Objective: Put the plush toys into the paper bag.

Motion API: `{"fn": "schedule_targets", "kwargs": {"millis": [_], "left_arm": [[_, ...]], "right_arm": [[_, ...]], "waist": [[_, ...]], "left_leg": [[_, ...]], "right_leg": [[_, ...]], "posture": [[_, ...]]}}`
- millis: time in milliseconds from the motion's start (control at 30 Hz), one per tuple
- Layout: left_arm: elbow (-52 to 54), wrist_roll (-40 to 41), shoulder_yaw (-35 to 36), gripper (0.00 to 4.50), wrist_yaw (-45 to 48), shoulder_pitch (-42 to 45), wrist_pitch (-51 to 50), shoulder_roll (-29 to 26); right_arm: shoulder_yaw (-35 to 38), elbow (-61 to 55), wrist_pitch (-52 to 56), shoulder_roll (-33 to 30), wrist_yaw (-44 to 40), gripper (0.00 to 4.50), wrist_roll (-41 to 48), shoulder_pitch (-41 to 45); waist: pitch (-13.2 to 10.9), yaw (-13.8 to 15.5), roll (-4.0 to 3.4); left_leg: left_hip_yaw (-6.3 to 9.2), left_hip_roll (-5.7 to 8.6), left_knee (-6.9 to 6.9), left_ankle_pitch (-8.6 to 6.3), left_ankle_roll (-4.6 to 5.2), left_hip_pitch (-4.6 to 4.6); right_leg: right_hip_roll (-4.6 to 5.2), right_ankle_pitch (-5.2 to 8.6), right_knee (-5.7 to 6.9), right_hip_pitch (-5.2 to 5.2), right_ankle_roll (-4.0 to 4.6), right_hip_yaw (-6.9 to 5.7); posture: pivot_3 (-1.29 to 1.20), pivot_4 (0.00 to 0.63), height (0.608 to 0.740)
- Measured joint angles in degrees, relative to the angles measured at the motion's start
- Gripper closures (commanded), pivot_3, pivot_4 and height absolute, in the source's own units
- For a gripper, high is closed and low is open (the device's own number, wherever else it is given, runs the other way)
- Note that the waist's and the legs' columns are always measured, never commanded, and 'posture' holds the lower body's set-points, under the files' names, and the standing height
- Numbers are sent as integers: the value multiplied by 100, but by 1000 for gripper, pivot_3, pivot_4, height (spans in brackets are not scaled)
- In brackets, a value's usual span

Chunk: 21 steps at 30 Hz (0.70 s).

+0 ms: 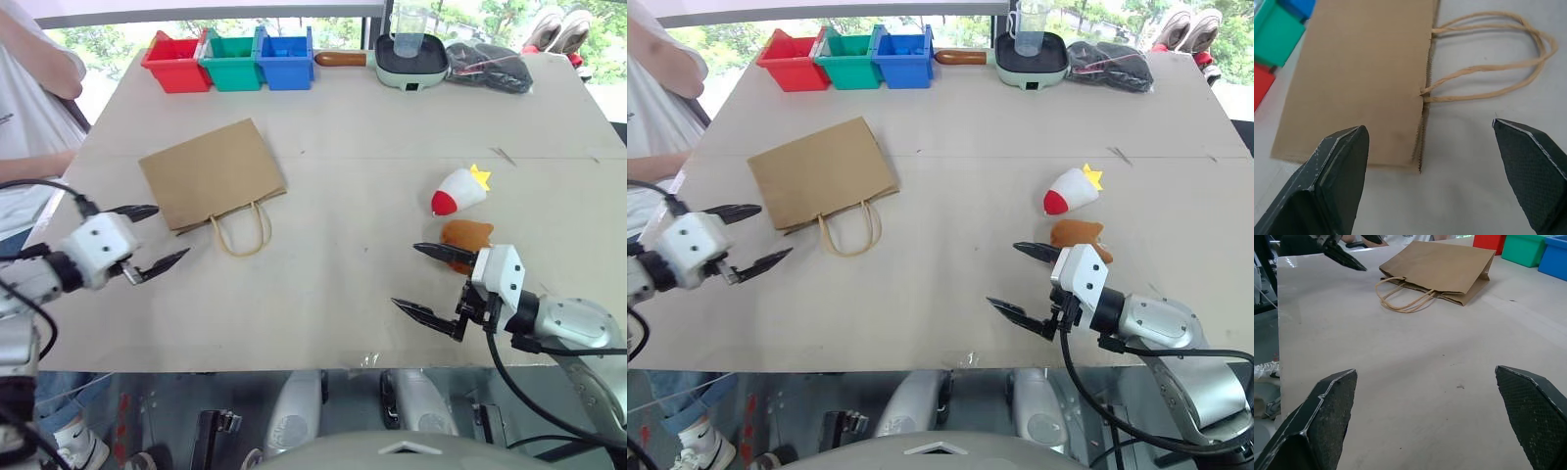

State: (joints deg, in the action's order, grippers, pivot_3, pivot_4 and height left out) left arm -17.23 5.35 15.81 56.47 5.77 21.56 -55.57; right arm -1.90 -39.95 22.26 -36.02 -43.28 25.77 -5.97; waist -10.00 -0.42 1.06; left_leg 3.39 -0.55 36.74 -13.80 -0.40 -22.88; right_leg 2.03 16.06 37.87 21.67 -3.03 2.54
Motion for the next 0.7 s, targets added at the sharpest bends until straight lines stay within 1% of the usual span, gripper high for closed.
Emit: {"fn": "schedule_targets", "kwargs": {"millis": [100, 133, 200, 233, 267, 300, 333, 367, 400, 433, 467, 500, 533, 600, 633, 667, 700], "left_arm": [[-239, -334, -507, 112, -126, 377, 373, 259], [-329, -351, -642, 334, -135, 504, 427, 384], [-421, -333, -807, 934, -75, 630, 482, 463], [-454, -289, -870, 1530, 7, 688, 518, 484], [-460, -279, -912, 1846, 47, 711, 528, 485], [-482, -236, -964, 2383, 135, 734, 534, 496], [-480, -60, -971, 2823, 264, 746, 499, 579], [-460, 154, -971, 3354, 387, 749, 376, 683], [-421, 323, -971, 3799, 464, 744, 198, 750], [-303, 593, -969, 4375, 552, 735, -155, 840], [-78, 976, -955, 4500, 641, 699, -664, 921], [124, 1283, -951, 4500, 712, 677, -1056, 985], [387, 1641, -907, 4500, 734, 587, -1536, 1001], [1401, 2931, -767, 4500, 673, 330, -3059, 1091], [2004, 3628, -734, 4500, 535, 268, -3822, 1138], [2425, 4074, -717, 4500, 383, 261, -4313, 1180], [2569, 4229, -717, 4500, 312, 269, -4479, 1206]], "right_arm": [[-43, -2, -33, 18, 42, 100, -114, -47], [-51, -1, -44, 29, 65, 19, -141, -55], [-55, -3, -64, 35, 109, 0, -188, -79], [-57, -2, -89, 38, 120, 0, -234, -114], [-60, -2, -104, 39, 123, 0, -259, -133], [-66, -2, -123, 46, 131, 0, -283, -151], [-68, -1, -115, 81, 153, 502, -276, -170], [-71, -1, -74, 132, 187, 823, -249, -183], [-72, -1, -34, 164, 213, 1241, -227, -189], [-73, 7, 0, 182, 239, 1831, -212, -204], [-77, 14, 5, 198, 247, 2229, -212, -208], [-83, 21, 4, 213, 253, 2536, -213, -203], [-111, 36, 3, 226, 262, 2986, -226, -184], [-231, 129, 3, 301, 312, 4018, -304, -110], [-340, 232, 4, 386, 366, 4439, -358, 14], [-443, 305, 7, 449, 400, 4439, -419, 148], [-487, 337, 10, 486, 416, 4439, -438, 215]], "waist": [[1, -23, 6], [2, -27, 8], [1, -61, 14], [1, -69, 14], [0, -71, 13], [0, -72, 11], [-1, -69, 11], [0, -62, 12], [0, -58, 12], [0, -57, 12], [0, -57, 13], [0, -55, 13], [0, -57, 15], [0, -66, 16], [-1, -68, 15], [-3, -68, 12], [-3, -64, 11]], "left_leg": [[-2, 2, 4, 0, 0, -2], [-2, 2, 5, 0, 0, -2], [-1, 0, 6, 0, 0, -2], [0, -1, 5, 0, 0, -1], [-1, -1, 5, 0, 0, 0], [-2, -1, 5, 0, 0, 1], [-1, -3, 5, 0, 0, 1], [-1, -4, 6, 0, 0, 1], [0, -4, 10, 0, 0, 0], [1, -4, 13, 0, 0, -1], [4, -4, 18, 0, 0, -3], [5, -4, 20, 0, 0, -3], [7, -4, 24, 0, 0, -4], [10, -6, 25, 0, 1, -4], [14, -8, 29, 0, 0, -4], [14, -7, 30, 0, 0, -2], [15, -7, 32, 0, 0, -1]], "right_leg": [[-2, -1, 5, 2, -2, 3], [-3, -1, 7, 2, -2, 2], [-9, -2, 10, 3, -2, 2], [-11, -1, 12, 3, -2, 1], [-12, -1, 13, 3, -2, 1], [-12, -1, 15, 3, -2, 0], [-12, -1, 15, 3, -2, -1], [-11, -1, 16, 2, -2, -1], [-11, -2, 16, 1, -2, -2], [-9, -2, 18, 1, -2, -1], [-8, -2, 18, 0, -3, -1], [-7, -2, 19, -2, -3, -1], [-7, -2, 19, -3, -3, -2], [-4, -2, 21, -3, -3, -2], [-2, -2, 24, -3, -3, -4], [-3, -2, 28, -3, -3, -3], [-4, -2, 30, -4, -3, -3]], "posture": [[0, 150, 740], [0, 150, 740], [0, 150, 740], [0, 150, 740], [0, 150, 740], [0, 150, 740], [0, 150, 740], [0, 150, 740], [0, 150, 740], [0, 150, 740], [0, 150, 740], [0, 150, 740], [0, 150, 740], [0, 150, 740], [0, 150, 740], [0, 150, 740], [0, 150, 740]]}}
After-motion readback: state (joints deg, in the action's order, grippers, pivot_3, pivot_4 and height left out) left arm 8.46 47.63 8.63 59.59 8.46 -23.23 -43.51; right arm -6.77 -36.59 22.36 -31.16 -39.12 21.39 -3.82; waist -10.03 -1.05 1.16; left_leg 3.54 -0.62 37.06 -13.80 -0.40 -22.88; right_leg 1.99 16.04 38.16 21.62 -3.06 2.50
